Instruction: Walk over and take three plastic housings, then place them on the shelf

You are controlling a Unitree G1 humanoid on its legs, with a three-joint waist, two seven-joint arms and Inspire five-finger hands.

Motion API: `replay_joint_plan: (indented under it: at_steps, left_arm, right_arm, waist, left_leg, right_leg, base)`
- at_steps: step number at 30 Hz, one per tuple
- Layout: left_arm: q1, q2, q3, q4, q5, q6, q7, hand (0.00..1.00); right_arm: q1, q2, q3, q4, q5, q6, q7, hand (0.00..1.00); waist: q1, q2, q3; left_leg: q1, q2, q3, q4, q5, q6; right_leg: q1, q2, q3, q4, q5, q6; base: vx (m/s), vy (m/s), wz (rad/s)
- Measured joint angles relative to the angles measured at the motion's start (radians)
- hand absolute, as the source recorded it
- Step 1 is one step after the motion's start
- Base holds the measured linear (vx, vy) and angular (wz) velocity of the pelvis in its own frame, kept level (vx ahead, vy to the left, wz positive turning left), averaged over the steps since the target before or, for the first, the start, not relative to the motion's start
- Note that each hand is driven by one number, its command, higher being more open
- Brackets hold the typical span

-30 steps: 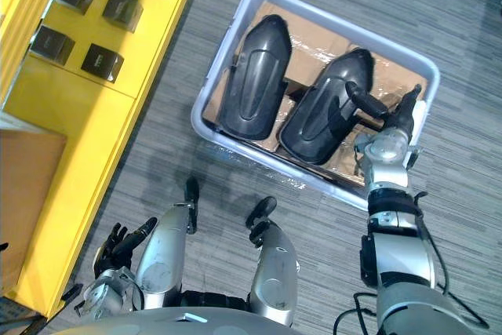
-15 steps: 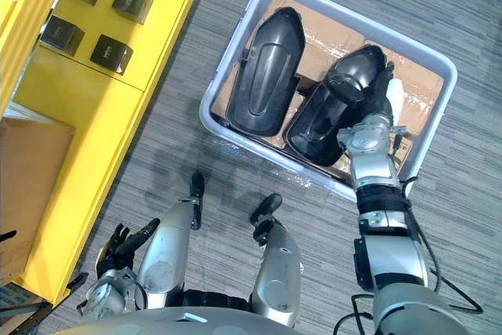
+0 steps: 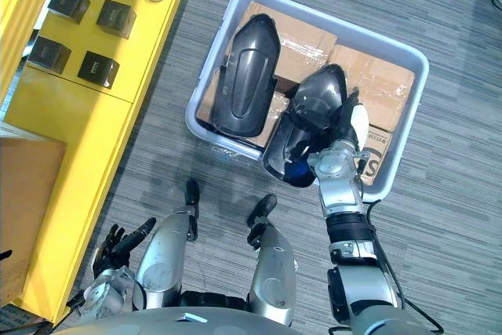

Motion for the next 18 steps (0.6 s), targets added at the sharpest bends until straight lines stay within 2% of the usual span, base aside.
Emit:
replay_joint_plan:
  at_steps: [4,8,18]
  left_arm:
    - [0.000,0.005,0.000,-0.001,0.000,-0.004,0.010,1.00]
    - [0.000,0.006,-0.001,-0.002,0.000,-0.006,0.015,1.00]
    - [0.000,0.006,-0.002,-0.001,0.000,-0.006,0.023,1.00]
  right_arm:
    - [0.055,0.047,0.001,-0.059,0.000,-0.007,-0.058,1.00]
    - [0.065,0.073,0.000,-0.062,0.001,-0.022,-0.122,1.00]
    - [0.165,0.075,-0.001,-0.160,0.004,-0.024,-0.116,1.00]
  waist:
    - [-0.002,-0.013,-0.006]
    - [-0.004,-0.015,-0.006]
    - [-0.013,-0.017,-0.006]
  left_leg:
    - [0.020,-0.005,0.008,-0.015,0.002,0.002]
    - [0.023,-0.006,0.011,-0.018,0.003,0.003]
    - [0.040,-0.011,0.026,-0.035,0.007,0.004]
  right_leg:
    - [0.016,-0.001,0.004,-0.015,0.006,0.006]
    - [0.018,-0.001,0.006,-0.022,0.012,0.007]
    - [0.022,-0.001,0.021,-0.033,0.021,0.010]
  base:
    - [0.00,0.007,-0.01]
    - [0.00,0.004,-0.01]
    - [0.00,0.007,-0.03]
